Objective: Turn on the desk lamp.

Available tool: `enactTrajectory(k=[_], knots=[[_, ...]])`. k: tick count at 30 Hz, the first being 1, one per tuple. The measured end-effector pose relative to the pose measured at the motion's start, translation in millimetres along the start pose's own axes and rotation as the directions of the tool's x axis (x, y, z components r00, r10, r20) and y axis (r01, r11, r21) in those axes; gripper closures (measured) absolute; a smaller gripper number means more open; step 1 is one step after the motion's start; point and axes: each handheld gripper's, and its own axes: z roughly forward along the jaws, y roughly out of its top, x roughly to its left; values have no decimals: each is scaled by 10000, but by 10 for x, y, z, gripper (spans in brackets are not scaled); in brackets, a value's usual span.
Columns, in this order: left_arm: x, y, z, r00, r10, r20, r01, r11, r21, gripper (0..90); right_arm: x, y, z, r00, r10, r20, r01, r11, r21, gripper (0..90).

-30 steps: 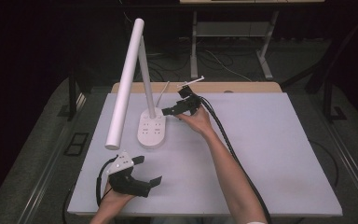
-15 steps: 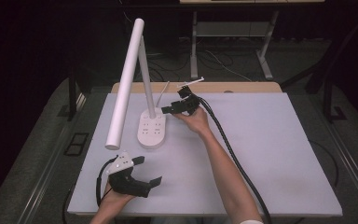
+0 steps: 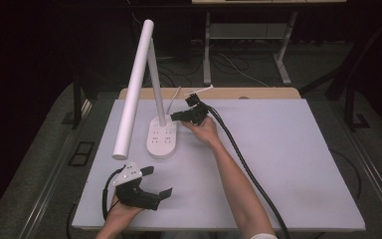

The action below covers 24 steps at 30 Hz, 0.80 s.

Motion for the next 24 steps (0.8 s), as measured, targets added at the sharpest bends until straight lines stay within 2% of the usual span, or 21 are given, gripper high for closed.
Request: enactTrajectory(k=[8,14,21,24], knots=[[2,2,-6,10000,-36,-36,36,10000,-32,0,53,25,112,10000,-17,-84,18,9999,109,882],[5,4,-10,10000,-28,-36,27,10000,-19,0,70,34,171,9999,-135,-13,135,9998,138,893],[4,5,-14,10000,-35,-35,35,10000,-24,0,33,-20,241,9999,55,112,-61,9987,502,893],[3,4,-13,10000,-37,-38,37,10000,-25,0,-1,-41,252,9998,170,-60,-166,9983,555,894]])
